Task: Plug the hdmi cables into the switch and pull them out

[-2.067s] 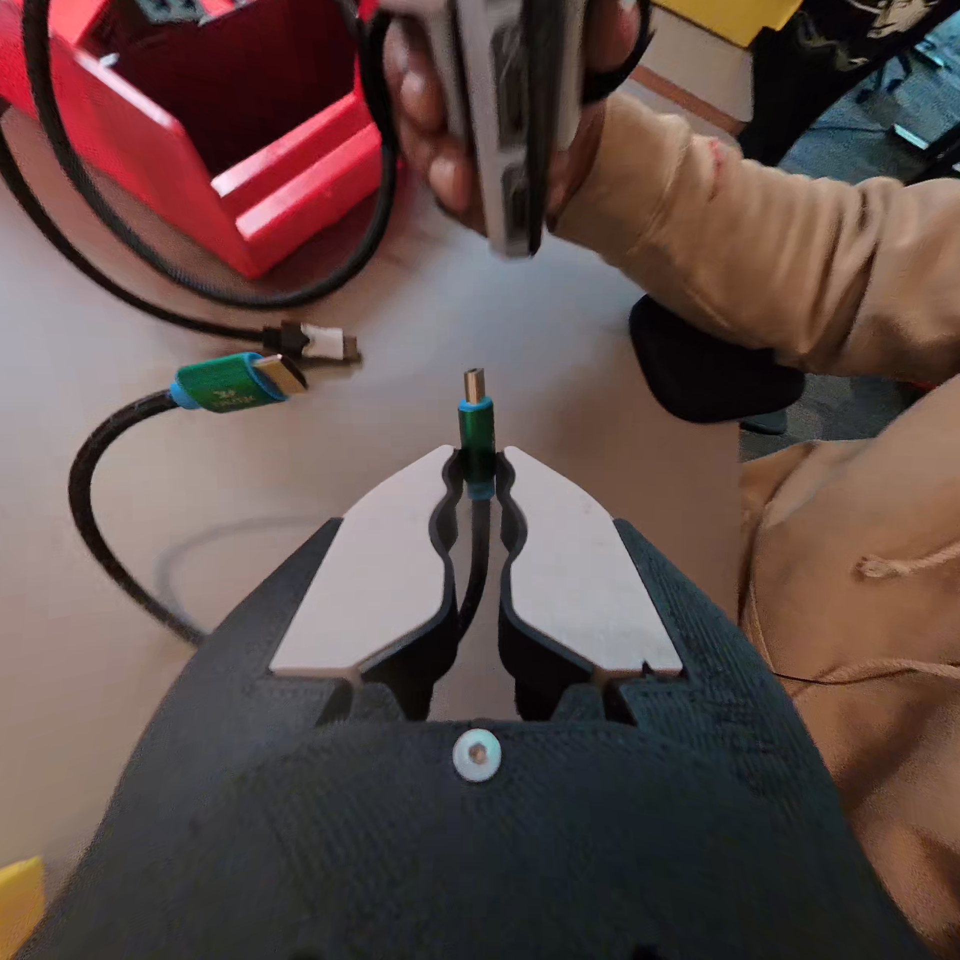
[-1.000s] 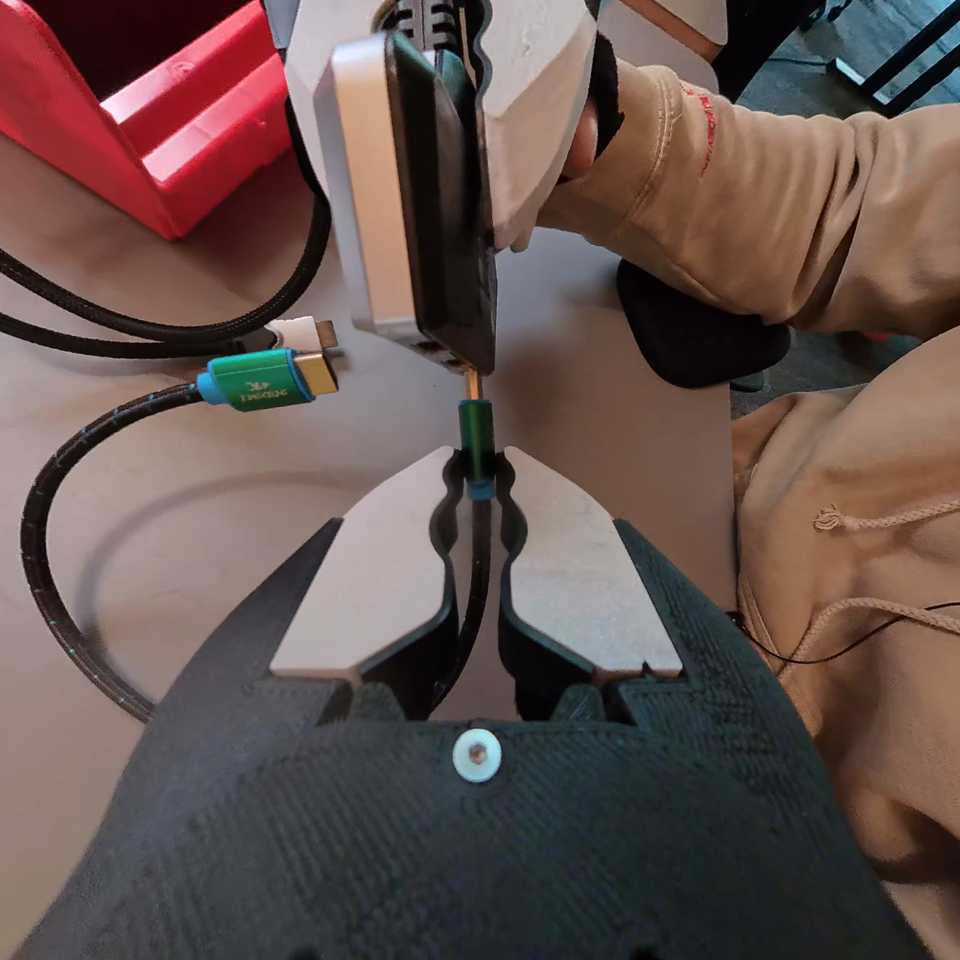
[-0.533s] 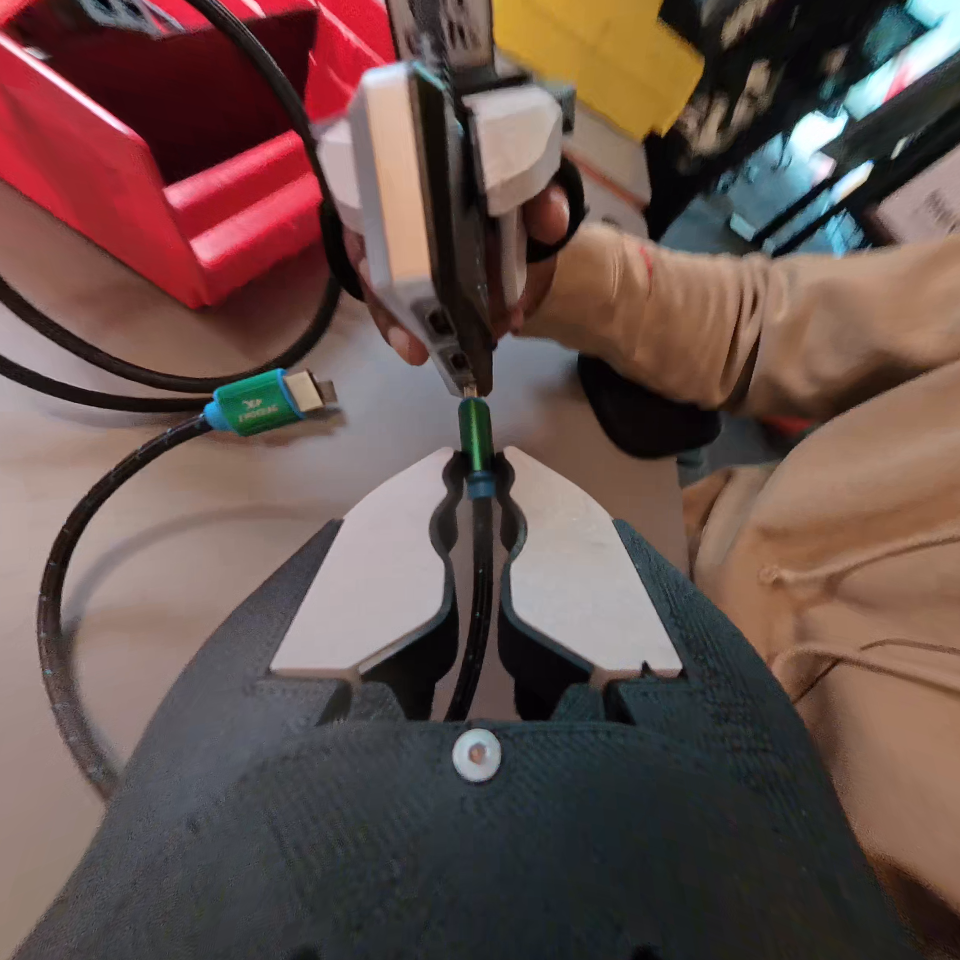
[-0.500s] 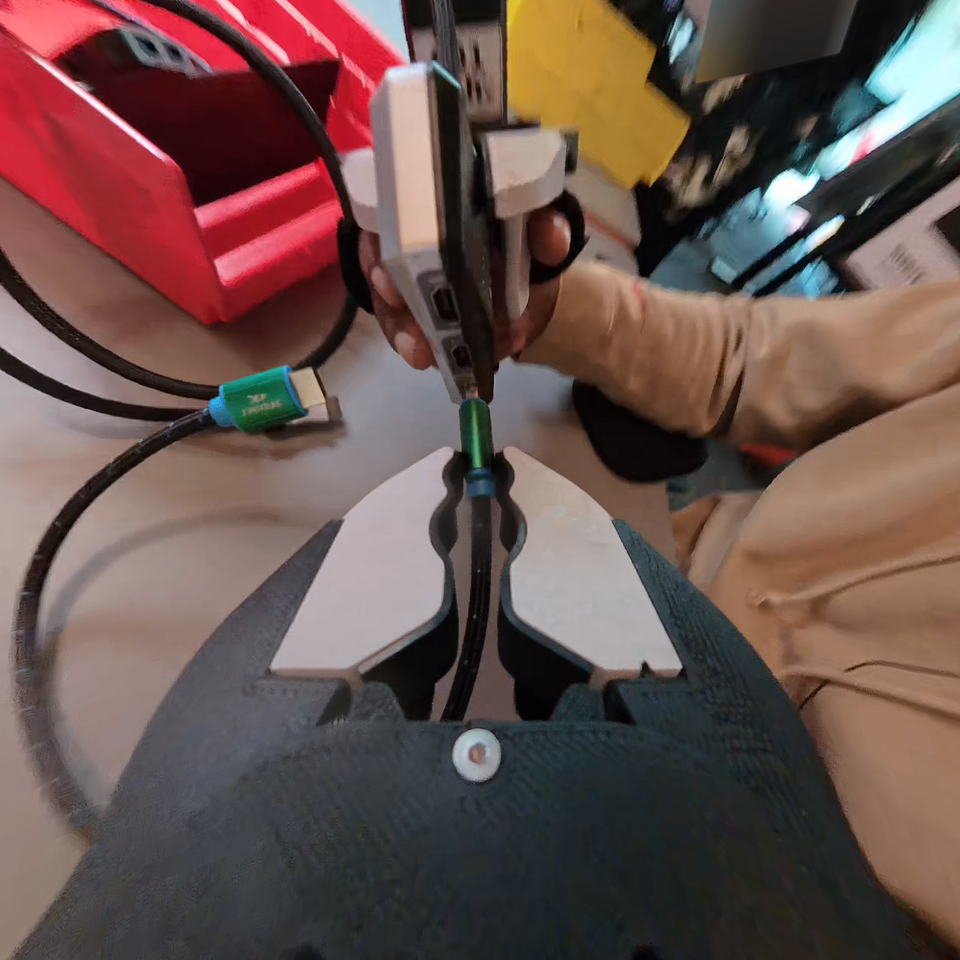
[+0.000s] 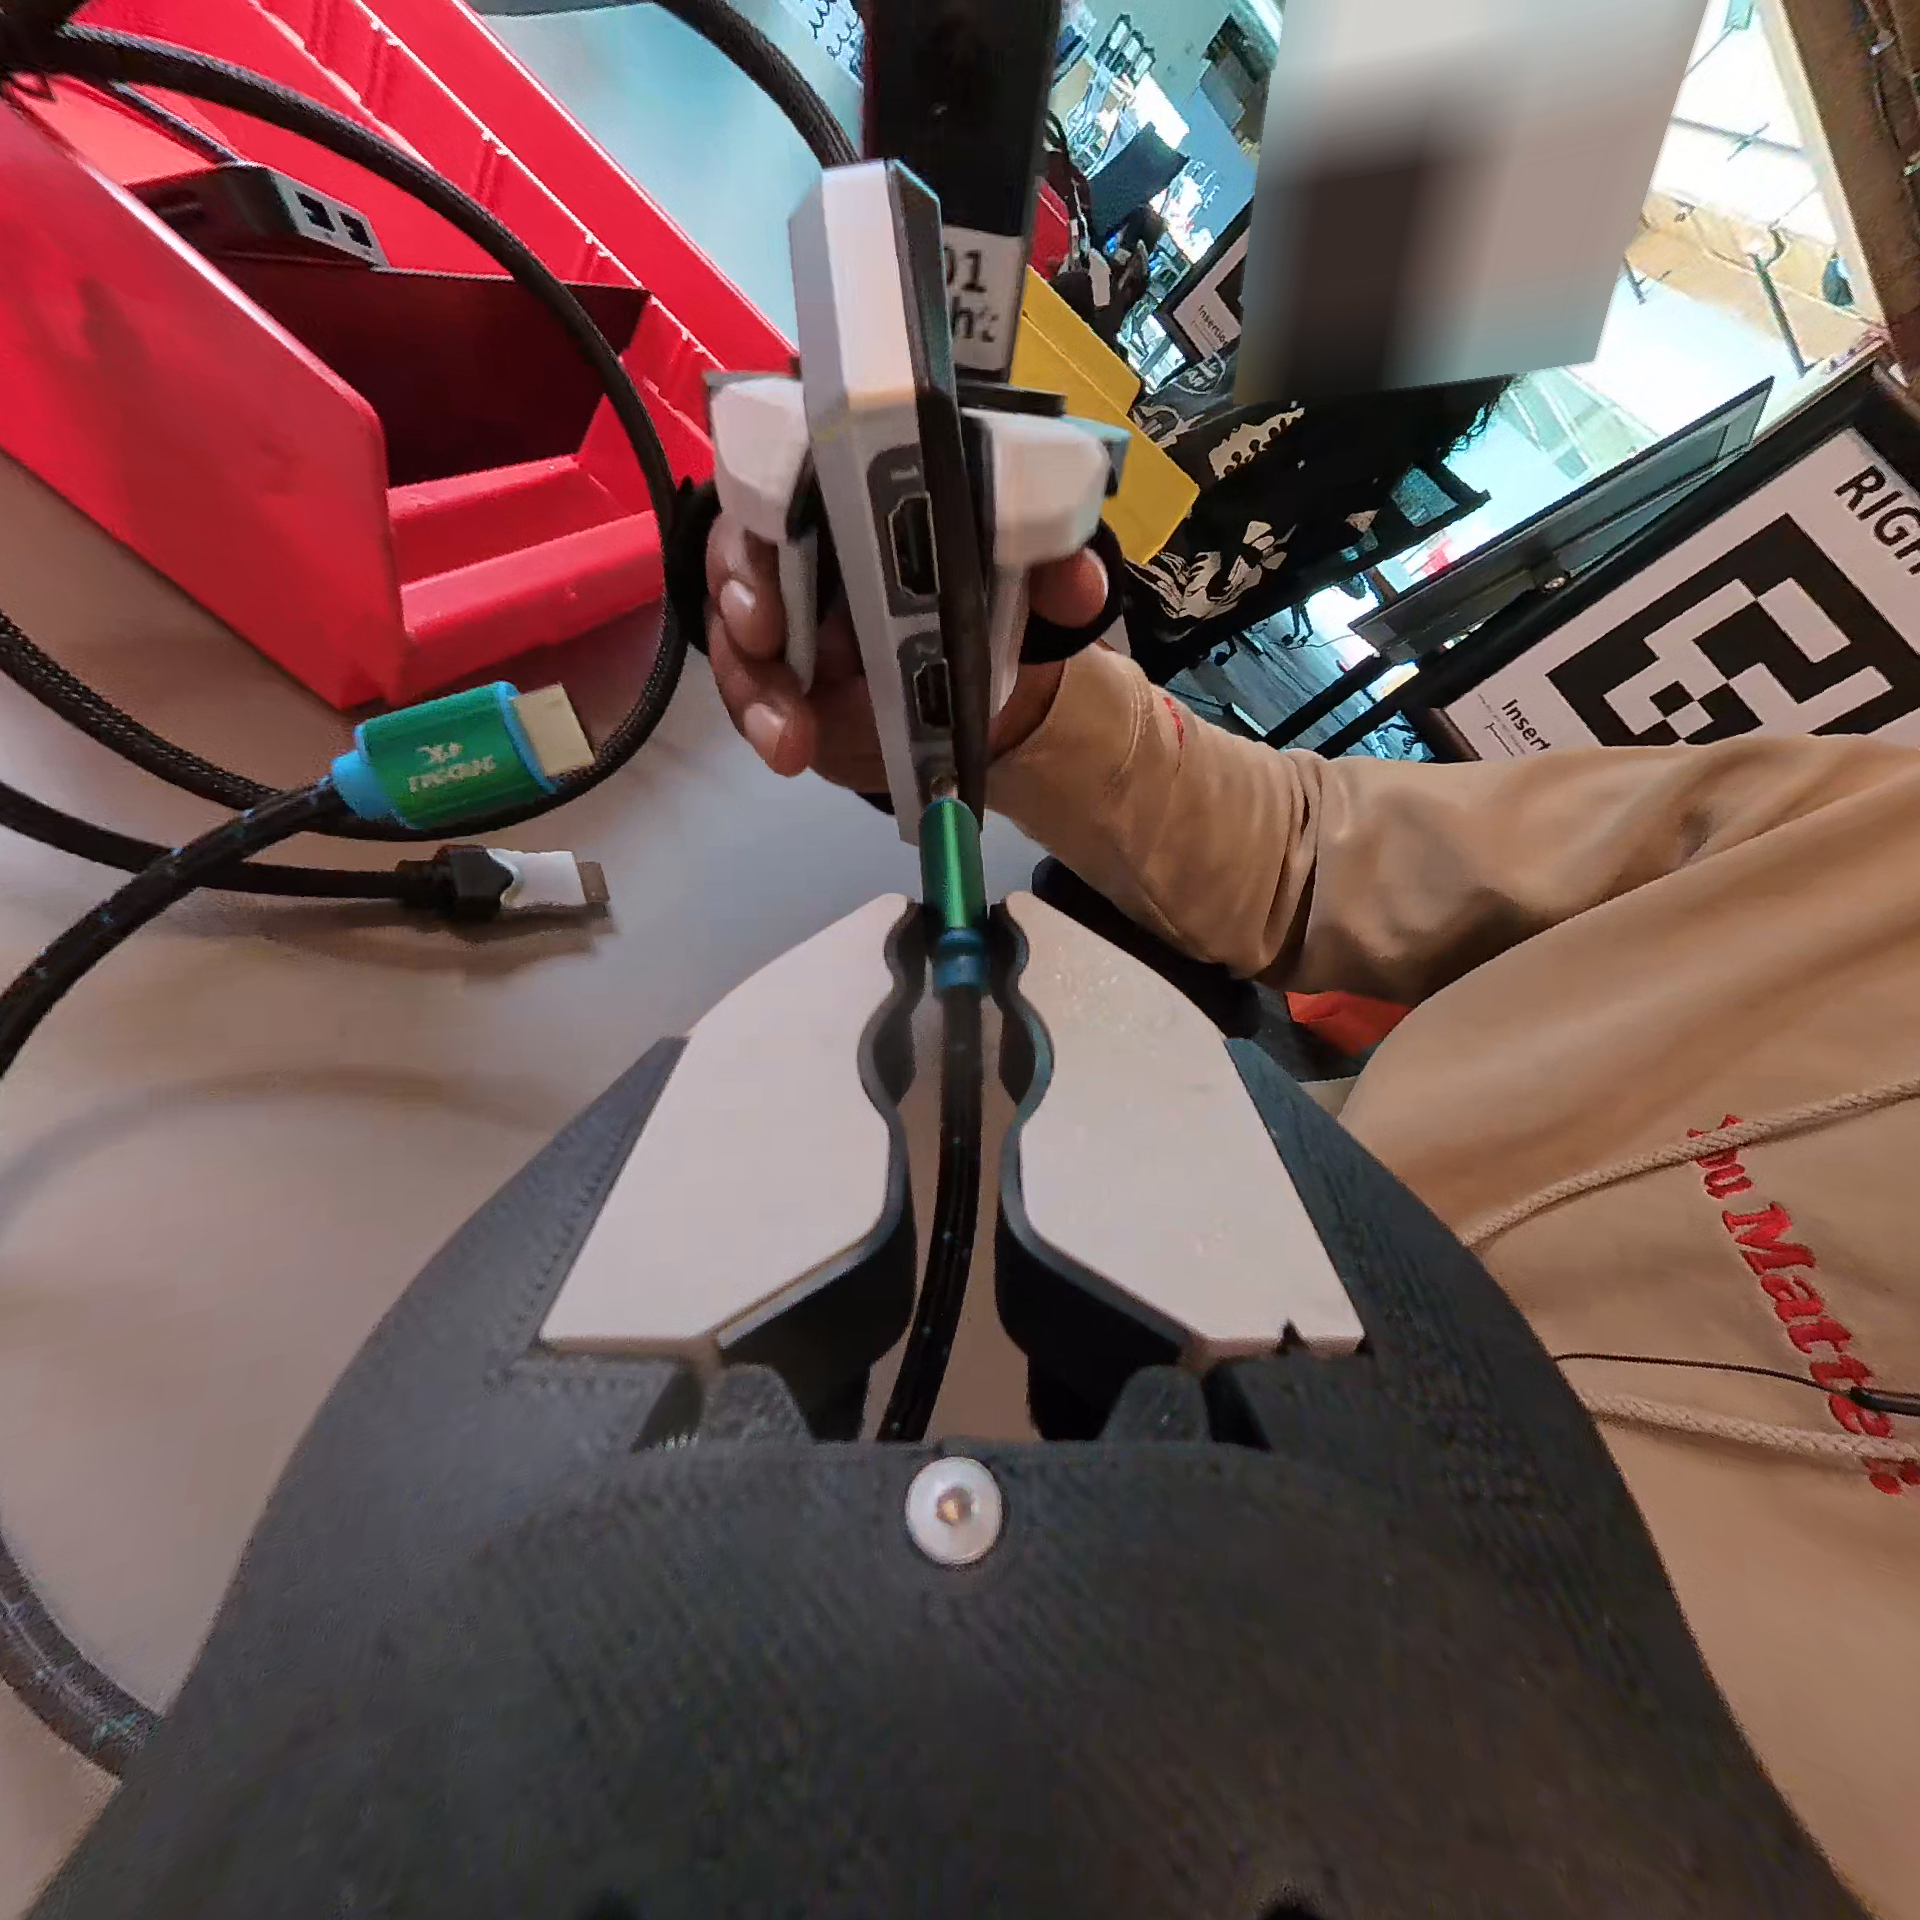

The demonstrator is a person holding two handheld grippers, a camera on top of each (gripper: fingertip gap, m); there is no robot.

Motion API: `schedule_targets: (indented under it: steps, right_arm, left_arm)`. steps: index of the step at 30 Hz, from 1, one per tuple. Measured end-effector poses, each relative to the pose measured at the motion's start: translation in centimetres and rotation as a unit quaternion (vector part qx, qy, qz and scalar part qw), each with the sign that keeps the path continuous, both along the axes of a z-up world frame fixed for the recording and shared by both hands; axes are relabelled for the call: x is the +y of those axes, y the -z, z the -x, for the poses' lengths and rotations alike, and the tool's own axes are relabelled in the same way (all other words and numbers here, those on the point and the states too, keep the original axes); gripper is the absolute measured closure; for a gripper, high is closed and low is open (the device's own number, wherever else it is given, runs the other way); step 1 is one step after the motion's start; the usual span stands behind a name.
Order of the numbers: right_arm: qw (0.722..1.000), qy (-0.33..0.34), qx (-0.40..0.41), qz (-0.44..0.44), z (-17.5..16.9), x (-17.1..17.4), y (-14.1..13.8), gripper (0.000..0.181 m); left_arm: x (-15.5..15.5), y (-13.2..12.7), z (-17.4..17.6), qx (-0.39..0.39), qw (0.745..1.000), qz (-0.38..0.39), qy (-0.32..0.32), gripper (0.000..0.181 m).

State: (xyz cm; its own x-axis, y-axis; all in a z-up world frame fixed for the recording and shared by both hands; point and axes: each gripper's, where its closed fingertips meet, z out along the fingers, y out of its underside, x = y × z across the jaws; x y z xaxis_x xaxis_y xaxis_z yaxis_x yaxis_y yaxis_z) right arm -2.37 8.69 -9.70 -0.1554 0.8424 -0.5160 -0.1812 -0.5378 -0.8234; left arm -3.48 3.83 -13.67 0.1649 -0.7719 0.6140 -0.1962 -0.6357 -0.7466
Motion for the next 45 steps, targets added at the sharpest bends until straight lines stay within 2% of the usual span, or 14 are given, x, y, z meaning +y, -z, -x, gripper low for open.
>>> schedule_targets:
  steps: [3,7,9,12,19,26,28,31,35,38,40,43,45]
  right_arm:
    - [0.994,-0.040,-0.087,-0.060,0.1,-1.6,1.5,0.148]
    - [0.982,-0.104,-0.138,-0.070,-0.3,-3.4,3.3,0.154]
    - [0.980,-0.128,-0.135,-0.076,-0.3,-4.2,3.4,0.158]
    - [0.979,-0.119,-0.135,-0.092,-0.1,-4.2,3.3,0.158]
    - [0.990,-0.111,-0.072,-0.054,0.7,-3.9,2.9,0.159]
    - [0.979,-0.134,-0.132,-0.080,0.4,-4.5,4.4,0.159]
    - [0.975,-0.144,-0.144,-0.086,0.0,-4.8,4.3,0.159]
    - [0.962,-0.150,-0.199,-0.115,0.3,-5.4,5.6,0.159]
    - [0.970,-0.090,-0.186,-0.132,0.1,-3.9,4.0,0.158]
    - [0.973,-0.058,-0.174,-0.143,0.0,-3.1,3.3,0.153]
    - [0.978,-0.053,-0.151,-0.135,-0.3,-2.9,2.5,0.156]
    - [0.977,-0.069,-0.145,-0.142,-1.2,-3.3,1.9,0.156]
    - [0.976,-0.069,-0.146,-0.146,-1.5,-3.2,1.7,0.156]
  left_arm:
    - [-0.3,0.3,0.5,0.014,1.000,-0.005,0.011,0.169]
    - [-1.0,0.8,0.5,0.036,0.999,-0.006,0.032,0.169]
    - [-1.4,1.1,0.5,0.047,0.998,-0.009,0.042,0.170]
    - [-1.3,1.1,0.6,0.051,0.998,-0.016,0.037,0.170]
    - [-1.1,0.8,0.9,0.039,0.999,-0.020,0.032,0.170]
    - [-1.7,3.0,-0.2,0.096,0.994,-0.030,0.051,0.171]
    - [-2.0,3.0,-0.5,0.087,0.994,-0.023,0.062,0.171]
    - [-2.5,4.7,-0.6,0.131,0.987,-0.042,0.085,0.170]
    - [-0.7,2.8,-0.8,0.061,0.995,-0.065,0.033,0.169]
    - [0.0,2.2,-0.5,0.074,0.991,-0.113,0.005,0.167]
    - [0.7,0.8,0.4,0.076,0.987,-0.141,-0.026,0.160]
    - [3.2,-2.9,4.6,0.077,0.969,-0.198,-0.125,0.158]
    - [5.2,-4.0,9.1,0.125,0.952,-0.215,-0.180,0.155]
